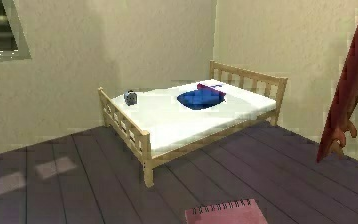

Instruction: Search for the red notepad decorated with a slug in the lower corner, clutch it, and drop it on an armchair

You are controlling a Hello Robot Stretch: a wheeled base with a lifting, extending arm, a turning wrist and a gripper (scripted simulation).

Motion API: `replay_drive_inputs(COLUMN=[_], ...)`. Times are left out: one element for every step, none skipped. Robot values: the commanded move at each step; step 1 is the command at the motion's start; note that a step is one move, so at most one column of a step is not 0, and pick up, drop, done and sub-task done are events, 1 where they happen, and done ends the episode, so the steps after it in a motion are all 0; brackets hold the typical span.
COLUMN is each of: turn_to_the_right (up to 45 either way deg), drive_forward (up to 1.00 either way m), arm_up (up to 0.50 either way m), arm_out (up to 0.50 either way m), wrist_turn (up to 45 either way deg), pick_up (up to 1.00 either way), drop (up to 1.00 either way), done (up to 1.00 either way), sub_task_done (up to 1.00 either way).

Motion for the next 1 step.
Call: replay_drive_inputs(turn_to_the_right=[-6.0], drive_forward=[0.00], arm_up=[0.00], arm_out=[0.00], wrist_turn=[0.0], pick_up=[0.00], drop=[0.00], done=[0.00], sub_task_done=[0.00])
